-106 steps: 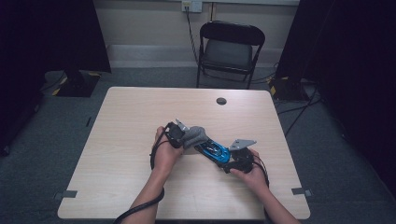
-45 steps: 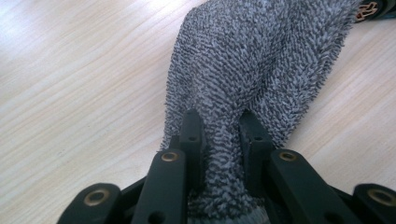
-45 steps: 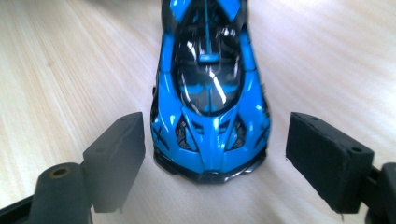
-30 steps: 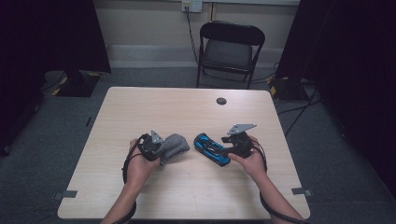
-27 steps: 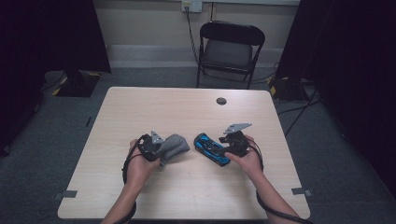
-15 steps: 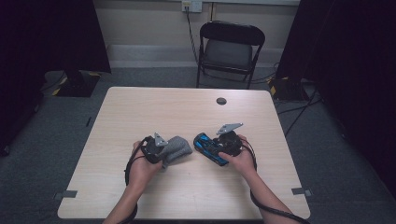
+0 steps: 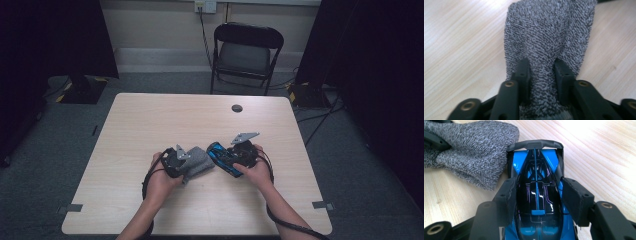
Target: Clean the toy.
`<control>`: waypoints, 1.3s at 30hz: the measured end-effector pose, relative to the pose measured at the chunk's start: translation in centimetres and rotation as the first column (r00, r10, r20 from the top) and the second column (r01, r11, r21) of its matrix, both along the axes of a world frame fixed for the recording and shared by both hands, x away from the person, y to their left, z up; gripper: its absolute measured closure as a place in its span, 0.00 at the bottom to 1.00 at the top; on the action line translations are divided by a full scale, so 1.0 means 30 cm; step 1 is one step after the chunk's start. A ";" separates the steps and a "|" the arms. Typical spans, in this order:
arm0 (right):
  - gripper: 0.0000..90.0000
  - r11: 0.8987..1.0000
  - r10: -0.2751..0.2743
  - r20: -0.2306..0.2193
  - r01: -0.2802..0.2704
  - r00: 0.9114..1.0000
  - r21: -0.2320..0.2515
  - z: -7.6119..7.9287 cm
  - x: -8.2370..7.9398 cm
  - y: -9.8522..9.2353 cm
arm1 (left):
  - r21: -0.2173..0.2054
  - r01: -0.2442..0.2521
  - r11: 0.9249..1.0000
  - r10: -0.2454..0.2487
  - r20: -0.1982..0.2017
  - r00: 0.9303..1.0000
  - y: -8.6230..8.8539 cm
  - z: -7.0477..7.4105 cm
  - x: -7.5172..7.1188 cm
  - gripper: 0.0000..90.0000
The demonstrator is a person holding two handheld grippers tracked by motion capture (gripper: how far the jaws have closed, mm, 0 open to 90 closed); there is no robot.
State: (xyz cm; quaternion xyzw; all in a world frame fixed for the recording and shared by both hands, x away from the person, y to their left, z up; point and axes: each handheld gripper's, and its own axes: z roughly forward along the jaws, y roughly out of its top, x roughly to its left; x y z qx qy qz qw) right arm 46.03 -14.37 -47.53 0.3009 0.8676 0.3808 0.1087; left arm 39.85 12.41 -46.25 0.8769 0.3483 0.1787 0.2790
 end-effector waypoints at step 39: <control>0.51 1.000 -0.008 0.004 0.008 1.000 -0.002 0.000 -0.005 0.000 | -0.125 0.170 0.977 -0.183 -0.093 0.979 -0.221 -0.046 -0.014 0.80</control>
